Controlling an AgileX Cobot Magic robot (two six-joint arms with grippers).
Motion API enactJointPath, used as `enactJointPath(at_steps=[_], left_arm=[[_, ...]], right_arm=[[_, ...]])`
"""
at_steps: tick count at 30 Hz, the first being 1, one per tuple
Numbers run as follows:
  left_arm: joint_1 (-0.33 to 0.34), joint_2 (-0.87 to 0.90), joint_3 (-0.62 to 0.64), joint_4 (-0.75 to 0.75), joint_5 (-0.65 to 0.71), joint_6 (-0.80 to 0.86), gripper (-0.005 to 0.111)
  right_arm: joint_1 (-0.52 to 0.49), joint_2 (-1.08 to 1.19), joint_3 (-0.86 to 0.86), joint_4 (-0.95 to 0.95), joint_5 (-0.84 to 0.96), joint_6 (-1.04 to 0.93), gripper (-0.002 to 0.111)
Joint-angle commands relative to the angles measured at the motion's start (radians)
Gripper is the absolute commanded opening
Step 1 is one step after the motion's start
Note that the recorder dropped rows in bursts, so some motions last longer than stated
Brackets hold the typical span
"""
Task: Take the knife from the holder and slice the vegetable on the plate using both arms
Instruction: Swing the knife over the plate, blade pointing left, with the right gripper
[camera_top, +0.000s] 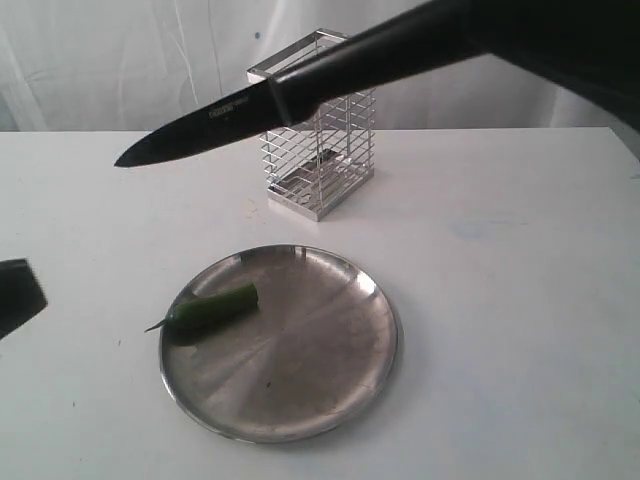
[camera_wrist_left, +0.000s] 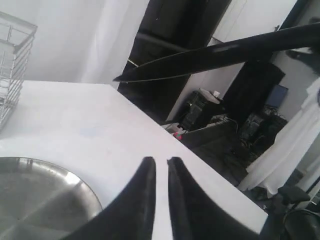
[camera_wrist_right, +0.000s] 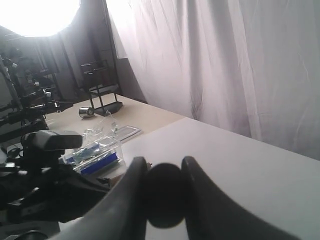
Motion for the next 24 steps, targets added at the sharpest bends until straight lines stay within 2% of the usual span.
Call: enactJointPath(at_steps=[1,9,16,19,24], left_arm=[[-0.006,0.194,-0.002,-0.159,0.081,0.286,0.020],[-0.006,0.482,-0.102,-0.159,0.124,0.379,0.020],[-0.006,0.592,-0.225,-0.159,0.119,0.401,0.020],[-0.006,0.643,-0.272,-0.159,0.083,0.428,0.020],[-0.006,0.747,-0.336,-0.159,0.045,0.516,0.020]], right_arm=[[0.001,0.014,-0.011,0.036,-0.015,-0.015,0.000],[0.001,0.130,-0.011,0.136,-0.023,-0.128,0.000],[0.001,0.281,-0.014,0.339,-0.027,-0.333,0.000],[0.001,0.342,-0.023,0.347,-0.020,-0.422,0.000],[0.001,0.437,-0.081,0.347,-0.020,-0.449,0.000]])
